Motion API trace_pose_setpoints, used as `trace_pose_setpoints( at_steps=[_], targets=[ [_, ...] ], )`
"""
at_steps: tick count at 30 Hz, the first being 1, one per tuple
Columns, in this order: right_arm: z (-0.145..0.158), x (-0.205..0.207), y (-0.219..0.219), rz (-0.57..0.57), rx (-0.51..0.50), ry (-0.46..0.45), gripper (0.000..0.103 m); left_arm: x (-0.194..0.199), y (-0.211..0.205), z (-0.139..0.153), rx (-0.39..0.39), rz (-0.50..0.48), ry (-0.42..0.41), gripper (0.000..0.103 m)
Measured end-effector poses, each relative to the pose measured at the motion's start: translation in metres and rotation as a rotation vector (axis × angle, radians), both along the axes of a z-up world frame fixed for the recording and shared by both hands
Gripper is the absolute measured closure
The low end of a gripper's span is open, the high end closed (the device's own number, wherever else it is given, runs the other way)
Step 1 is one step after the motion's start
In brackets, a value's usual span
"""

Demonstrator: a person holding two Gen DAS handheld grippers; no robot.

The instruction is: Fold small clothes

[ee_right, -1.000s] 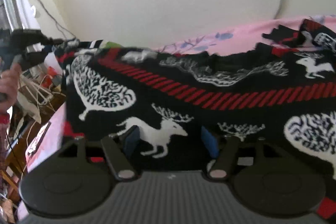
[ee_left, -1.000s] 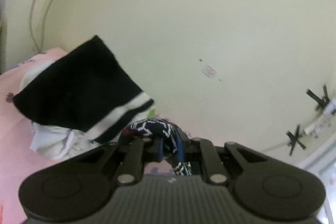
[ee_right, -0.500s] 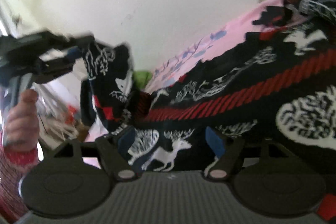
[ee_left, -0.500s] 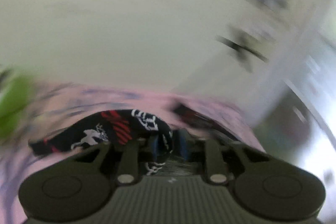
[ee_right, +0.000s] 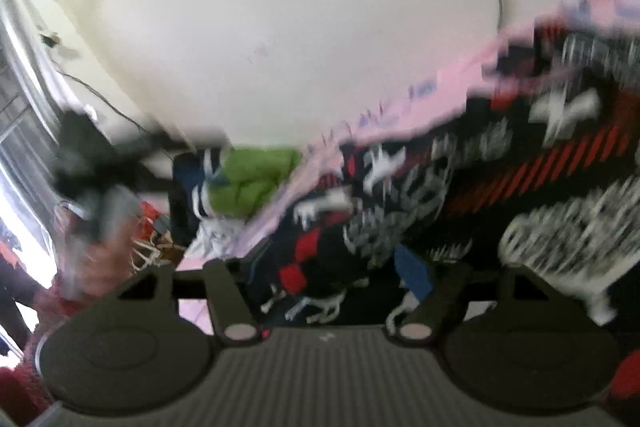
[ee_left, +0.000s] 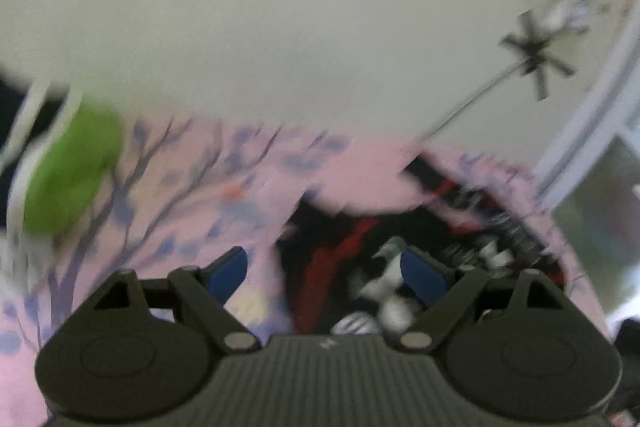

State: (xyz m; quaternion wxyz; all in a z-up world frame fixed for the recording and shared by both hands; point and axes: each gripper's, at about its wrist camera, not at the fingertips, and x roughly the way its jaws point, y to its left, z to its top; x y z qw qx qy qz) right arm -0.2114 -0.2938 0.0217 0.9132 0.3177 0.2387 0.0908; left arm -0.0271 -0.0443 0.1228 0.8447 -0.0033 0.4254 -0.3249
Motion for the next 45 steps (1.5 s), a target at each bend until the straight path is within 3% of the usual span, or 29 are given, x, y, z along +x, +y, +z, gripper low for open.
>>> trace_pose_setpoints(
  at_steps=[3,5,8,10,11,12,13,14,16,19,21,23,25,26,28,31,33,34,39,40,42,43,45],
  targets=[
    [0.028,0.005,-0.018,-0.064,-0.102,-0.032,0.032,0.007,0.004,-0.028,-0.001,-0.009,0.076,0.016],
    [0.046,0.034,-0.022,-0.062,-0.210,-0.023,0.032,0.005,-0.007,-0.039,-0.011,-0.041,0.108,0.016],
    [0.044,0.093,-0.010,0.018,-0.356,0.042,0.027,0.005,-0.034,-0.053,0.032,-0.073,0.092,0.012],
    [0.028,0.138,0.007,0.078,-0.463,0.119,0.028,0.005,-0.047,-0.063,0.076,-0.074,0.087,0.030],
    [0.015,0.156,0.015,0.111,-0.506,0.158,0.049,0.003,-0.049,-0.069,0.084,-0.082,0.093,0.059],
    [0.001,0.172,0.021,0.145,-0.537,0.201,0.079,0.002,-0.051,-0.072,0.099,-0.086,0.089,0.072],
    [-0.010,0.183,0.026,0.157,-0.550,0.245,0.096,0.000,-0.052,-0.072,0.111,-0.078,0.056,0.080],
    [-0.009,0.183,0.025,0.124,-0.521,0.226,0.100,-0.001,-0.048,-0.068,0.107,-0.080,0.037,0.084],
    [0.016,0.164,0.009,0.016,-0.462,0.115,0.100,0.004,-0.029,-0.058,0.021,-0.051,0.030,0.085],
    [0.066,0.098,-0.032,-0.231,-0.371,-0.088,0.100,0.019,0.010,-0.050,-0.092,0.070,0.008,0.090],
    [0.084,0.050,-0.051,-0.375,-0.356,-0.140,0.100,0.032,0.028,-0.062,-0.165,0.134,0.048,0.090],
    [0.081,0.019,-0.059,-0.437,-0.341,-0.107,0.099,0.040,0.032,-0.078,-0.174,0.201,0.068,0.094],
    [0.064,0.006,-0.056,-0.483,-0.398,-0.017,0.094,0.045,0.026,-0.094,-0.051,0.291,0.014,0.097],
    [0.050,0.003,-0.055,-0.494,-0.437,0.048,0.089,0.045,0.027,-0.099,-0.059,0.310,-0.014,0.098],
    [0.026,-0.004,-0.059,-0.518,-0.447,0.147,0.056,0.045,0.033,-0.099,-0.101,0.320,0.021,0.095],
    [0.007,-0.028,-0.068,-0.589,-0.384,0.163,0.055,0.043,0.041,-0.093,-0.157,0.283,0.094,0.080],
    [0.000,-0.043,-0.074,-0.631,-0.331,0.145,0.056,0.036,0.043,-0.085,-0.172,0.256,0.101,0.054],
    [-0.002,-0.045,-0.074,-0.637,-0.304,0.141,0.056,0.031,0.041,-0.081,-0.178,0.236,0.102,0.048],
    [-0.001,-0.037,-0.072,-0.591,-0.253,0.135,0.054,0.013,-0.005,-0.069,-0.153,0.061,0.091,0.034],
    [-0.001,-0.031,-0.069,-0.569,-0.248,0.132,0.059,0.007,-0.016,-0.070,-0.125,0.040,0.077,0.036],
    [-0.002,-0.015,-0.065,-0.515,-0.268,0.136,0.086,0.001,-0.039,-0.077,-0.049,0.000,0.028,0.086],
    [-0.003,-0.004,-0.061,-0.495,-0.303,0.149,0.099,-0.002,-0.045,-0.080,-0.020,-0.010,0.011,0.086],
    [0.000,0.005,-0.056,-0.507,-0.329,0.142,0.099,-0.006,-0.039,-0.080,-0.045,0.032,-0.028,0.087]
  ],
)
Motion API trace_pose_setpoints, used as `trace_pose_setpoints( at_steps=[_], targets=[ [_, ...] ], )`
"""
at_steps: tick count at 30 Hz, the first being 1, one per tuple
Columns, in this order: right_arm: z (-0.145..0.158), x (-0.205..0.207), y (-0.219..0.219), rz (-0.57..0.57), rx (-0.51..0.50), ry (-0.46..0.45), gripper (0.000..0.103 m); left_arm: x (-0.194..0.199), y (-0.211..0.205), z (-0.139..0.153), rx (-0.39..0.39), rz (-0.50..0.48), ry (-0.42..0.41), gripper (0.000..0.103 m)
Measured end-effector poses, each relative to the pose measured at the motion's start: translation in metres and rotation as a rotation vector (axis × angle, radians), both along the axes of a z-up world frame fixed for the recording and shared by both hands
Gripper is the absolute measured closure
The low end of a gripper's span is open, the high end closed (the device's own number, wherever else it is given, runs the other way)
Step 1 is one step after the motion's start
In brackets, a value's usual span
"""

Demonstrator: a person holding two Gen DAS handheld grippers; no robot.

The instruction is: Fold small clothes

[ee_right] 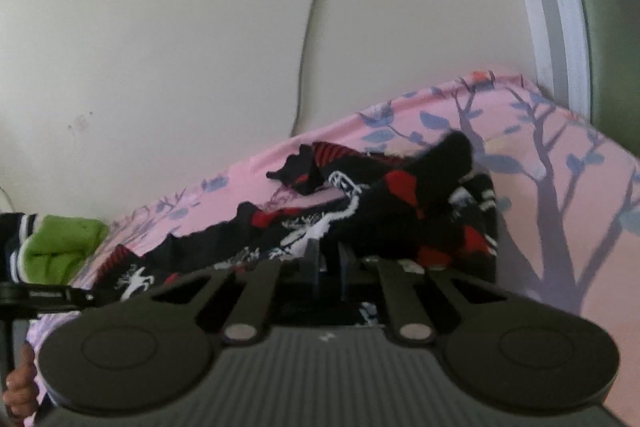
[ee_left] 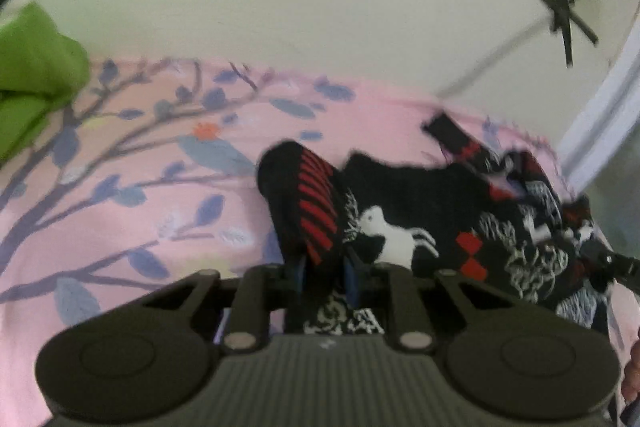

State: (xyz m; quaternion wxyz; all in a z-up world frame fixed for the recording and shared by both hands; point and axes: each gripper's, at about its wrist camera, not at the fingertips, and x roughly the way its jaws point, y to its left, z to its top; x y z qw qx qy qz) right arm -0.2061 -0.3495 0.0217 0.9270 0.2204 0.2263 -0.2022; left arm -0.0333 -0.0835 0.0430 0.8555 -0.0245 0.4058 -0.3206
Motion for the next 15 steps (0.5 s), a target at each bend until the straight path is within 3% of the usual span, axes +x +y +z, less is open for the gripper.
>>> trace_pose_setpoints(
  at_steps=[3,5,7,9,10,12,13,15],
  targets=[
    [0.016,-0.007,0.015,0.034,-0.050,-0.143,0.102,0.000,0.034,0.004,-0.095,0.124,-0.011,0.091],
    [0.019,-0.010,0.026,0.077,-0.095,-0.176,0.102,0.004,0.056,-0.005,-0.144,0.209,0.011,0.091],
    [0.006,0.004,0.028,0.098,-0.102,-0.040,0.101,0.014,0.062,-0.024,-0.160,0.218,0.095,0.089],
    [-0.016,0.015,0.019,0.068,-0.043,0.100,0.097,0.011,0.062,-0.028,-0.184,0.219,0.060,0.088],
    [-0.021,0.008,0.013,0.060,0.002,0.071,0.096,0.010,0.059,-0.027,-0.169,0.215,0.046,0.087],
    [-0.013,-0.006,0.011,0.057,-0.010,-0.015,0.068,0.005,0.053,-0.026,-0.134,0.205,0.003,0.086],
    [-0.008,-0.010,0.013,0.038,-0.058,-0.021,0.042,0.003,0.050,-0.025,-0.119,0.203,-0.009,0.086],
    [0.001,-0.009,0.014,0.024,-0.133,-0.003,0.041,0.002,0.047,-0.024,-0.097,0.199,-0.029,0.085]
  ],
)
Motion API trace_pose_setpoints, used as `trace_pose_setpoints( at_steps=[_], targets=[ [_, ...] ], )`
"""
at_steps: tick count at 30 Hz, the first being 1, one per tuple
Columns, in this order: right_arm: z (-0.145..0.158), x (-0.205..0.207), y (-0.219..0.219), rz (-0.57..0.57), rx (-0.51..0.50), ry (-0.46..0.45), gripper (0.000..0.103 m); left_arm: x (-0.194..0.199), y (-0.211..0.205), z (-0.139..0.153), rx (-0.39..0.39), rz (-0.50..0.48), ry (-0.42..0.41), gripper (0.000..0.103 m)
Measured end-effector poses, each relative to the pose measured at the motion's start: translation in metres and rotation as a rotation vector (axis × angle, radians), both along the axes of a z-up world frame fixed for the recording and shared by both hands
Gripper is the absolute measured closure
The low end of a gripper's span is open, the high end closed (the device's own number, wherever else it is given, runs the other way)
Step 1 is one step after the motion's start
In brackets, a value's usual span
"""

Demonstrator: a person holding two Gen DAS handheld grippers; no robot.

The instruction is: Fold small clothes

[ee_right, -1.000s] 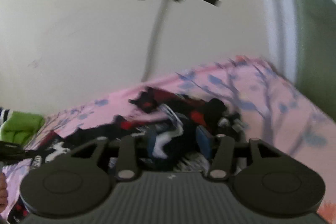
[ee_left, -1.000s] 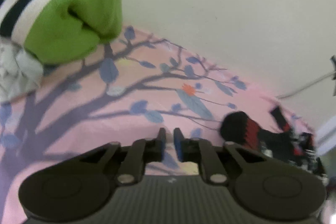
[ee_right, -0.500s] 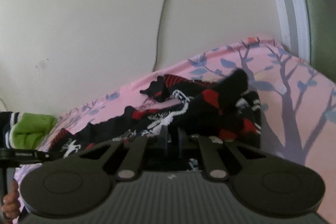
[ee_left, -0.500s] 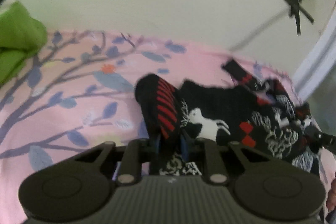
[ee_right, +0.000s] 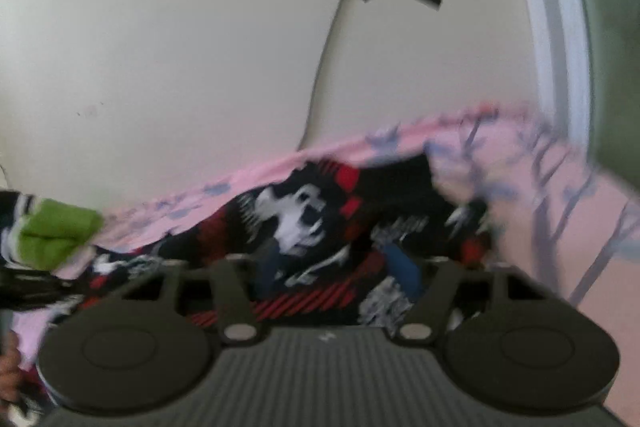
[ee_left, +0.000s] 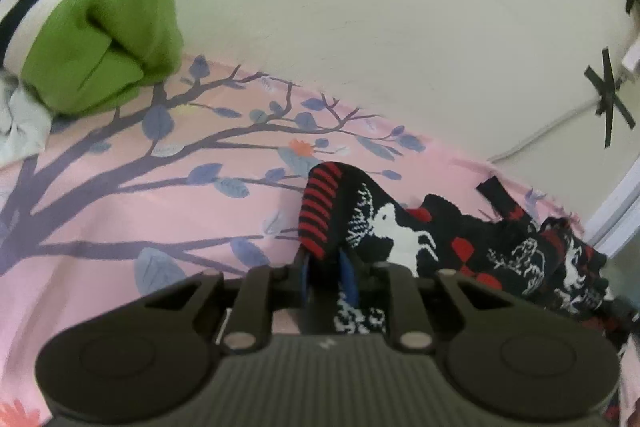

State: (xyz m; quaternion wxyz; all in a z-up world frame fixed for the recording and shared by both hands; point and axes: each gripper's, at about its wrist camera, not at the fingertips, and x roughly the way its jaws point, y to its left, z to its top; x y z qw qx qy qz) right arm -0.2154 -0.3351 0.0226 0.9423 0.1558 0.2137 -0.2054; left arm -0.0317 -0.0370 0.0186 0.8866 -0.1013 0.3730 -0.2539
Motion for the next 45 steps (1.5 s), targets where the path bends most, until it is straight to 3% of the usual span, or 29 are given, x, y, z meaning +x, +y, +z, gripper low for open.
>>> trace_pose_setpoints(
  at_steps=[8,9,10,11,14,16,18,21,23,25,27,28,29,31,34,37,39,41,43,45],
  targets=[
    [-0.026,0.056,-0.037,-0.044,0.231,0.066,0.045,0.002,0.005,-0.001,-0.021,-0.004,0.007,0.085],
    [-0.027,0.061,-0.035,-0.055,0.221,0.066,0.053,0.003,0.004,-0.001,-0.020,-0.005,0.006,0.085],
    [-0.026,0.068,-0.031,-0.061,0.190,0.081,0.076,0.002,0.004,-0.001,-0.019,-0.006,0.005,0.085],
    [-0.025,0.072,-0.026,-0.075,0.158,0.099,0.086,0.002,0.004,-0.001,-0.020,-0.006,0.005,0.085],
    [-0.004,0.051,-0.017,-0.095,0.097,0.012,0.091,0.003,0.007,-0.001,-0.039,-0.006,0.013,0.086],
    [0.012,0.024,-0.008,-0.103,0.049,-0.045,0.099,0.004,0.011,-0.001,-0.067,-0.006,0.024,0.086],
    [0.019,0.003,0.002,-0.094,0.005,-0.053,0.099,0.006,0.012,-0.001,-0.087,-0.007,0.040,0.086],
    [0.001,0.003,0.005,-0.039,-0.022,0.099,0.098,0.008,0.012,-0.002,-0.084,-0.002,0.048,0.085],
    [-0.015,0.005,-0.003,-0.012,0.031,0.193,0.096,0.006,0.011,-0.001,-0.073,-0.003,0.041,0.083],
    [-0.005,-0.005,-0.012,-0.029,0.065,0.162,0.091,0.004,0.012,0.002,-0.068,0.003,0.031,0.078],
    [0.019,-0.020,-0.018,-0.092,0.021,0.070,0.082,-0.001,0.018,0.008,-0.077,0.030,-0.001,0.074],
    [0.029,-0.025,-0.020,-0.119,-0.012,0.033,0.064,-0.004,0.021,0.012,-0.100,0.038,-0.023,0.074],
    [0.041,-0.027,-0.022,-0.136,-0.047,0.000,0.055,-0.008,0.025,0.017,-0.133,0.034,-0.052,0.074],
    [0.058,-0.017,-0.029,-0.129,-0.102,-0.014,0.053,-0.015,0.024,0.023,-0.161,0.005,-0.095,0.071],
    [0.065,0.028,-0.042,-0.044,-0.155,0.036,0.053,-0.025,0.009,0.025,-0.136,-0.090,-0.134,0.070],
    [0.045,0.080,-0.075,-0.014,-0.113,0.174,0.055,-0.035,-0.008,0.023,-0.064,-0.168,-0.179,0.069],
    [0.022,0.104,-0.104,-0.066,-0.098,0.290,0.054,-0.041,-0.018,0.019,-0.003,-0.208,-0.205,0.064],
    [0.002,0.112,-0.134,-0.084,0.037,0.354,0.054,-0.041,-0.025,0.015,0.036,-0.228,-0.203,0.063],
    [-0.010,0.107,-0.147,-0.047,0.189,0.333,0.052,-0.040,-0.028,0.013,0.044,-0.239,-0.187,0.063],
    [-0.014,0.103,-0.142,0.000,0.183,0.299,0.054,-0.038,-0.028,0.012,0.039,-0.242,-0.168,0.061]
  ],
)
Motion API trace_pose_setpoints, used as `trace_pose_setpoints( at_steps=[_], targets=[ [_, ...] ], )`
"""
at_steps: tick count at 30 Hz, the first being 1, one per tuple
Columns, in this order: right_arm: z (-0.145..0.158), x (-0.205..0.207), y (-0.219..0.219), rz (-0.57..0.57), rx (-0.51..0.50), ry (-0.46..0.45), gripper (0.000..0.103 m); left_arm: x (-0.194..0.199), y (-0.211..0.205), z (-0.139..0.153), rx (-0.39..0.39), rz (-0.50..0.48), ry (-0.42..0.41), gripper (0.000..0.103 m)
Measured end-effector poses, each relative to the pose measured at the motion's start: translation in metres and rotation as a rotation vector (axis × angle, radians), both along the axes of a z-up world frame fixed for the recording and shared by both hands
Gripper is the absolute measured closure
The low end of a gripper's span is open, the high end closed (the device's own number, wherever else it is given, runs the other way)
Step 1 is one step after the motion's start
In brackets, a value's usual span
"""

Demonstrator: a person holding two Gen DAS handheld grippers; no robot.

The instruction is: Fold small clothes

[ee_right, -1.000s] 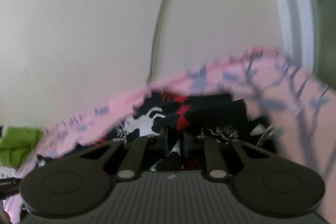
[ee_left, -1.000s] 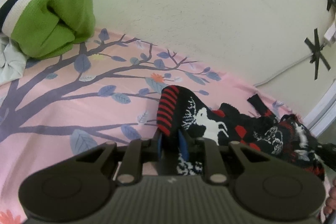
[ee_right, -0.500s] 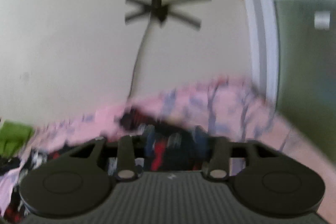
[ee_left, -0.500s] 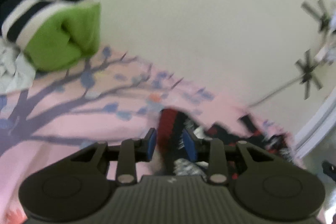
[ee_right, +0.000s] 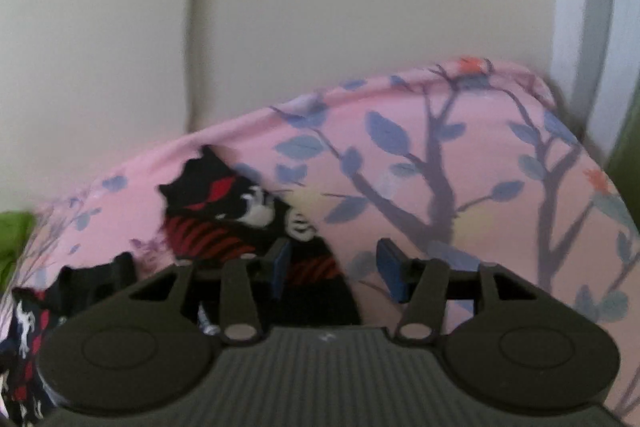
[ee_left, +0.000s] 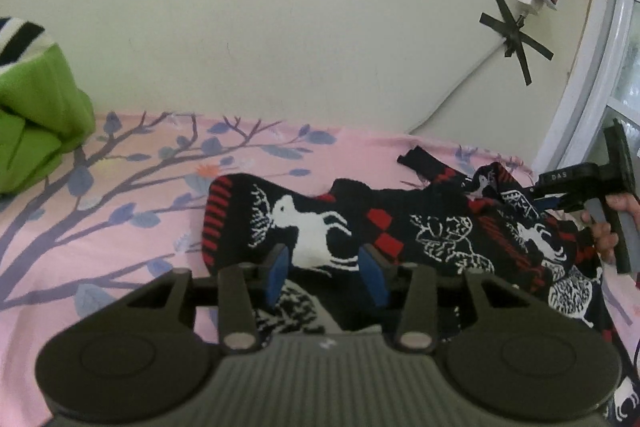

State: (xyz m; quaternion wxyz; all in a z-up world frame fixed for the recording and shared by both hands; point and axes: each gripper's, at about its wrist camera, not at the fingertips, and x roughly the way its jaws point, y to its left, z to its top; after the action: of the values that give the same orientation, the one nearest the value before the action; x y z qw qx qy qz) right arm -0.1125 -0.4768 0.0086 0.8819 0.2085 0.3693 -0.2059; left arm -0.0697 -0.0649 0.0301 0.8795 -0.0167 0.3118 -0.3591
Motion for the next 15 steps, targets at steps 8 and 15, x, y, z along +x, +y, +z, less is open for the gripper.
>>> trace_pose_setpoints(
  at_steps=[8,15],
  targets=[
    [0.011,-0.012,0.034,0.046,-0.062,-0.080,0.098,0.007,0.001,-0.005,0.015,0.019,0.044,0.059],
    [0.090,-0.097,-0.024,-0.363,-0.169,-0.323,0.099,0.007,-0.001,-0.006,0.037,0.023,0.041,0.059]
  ],
)
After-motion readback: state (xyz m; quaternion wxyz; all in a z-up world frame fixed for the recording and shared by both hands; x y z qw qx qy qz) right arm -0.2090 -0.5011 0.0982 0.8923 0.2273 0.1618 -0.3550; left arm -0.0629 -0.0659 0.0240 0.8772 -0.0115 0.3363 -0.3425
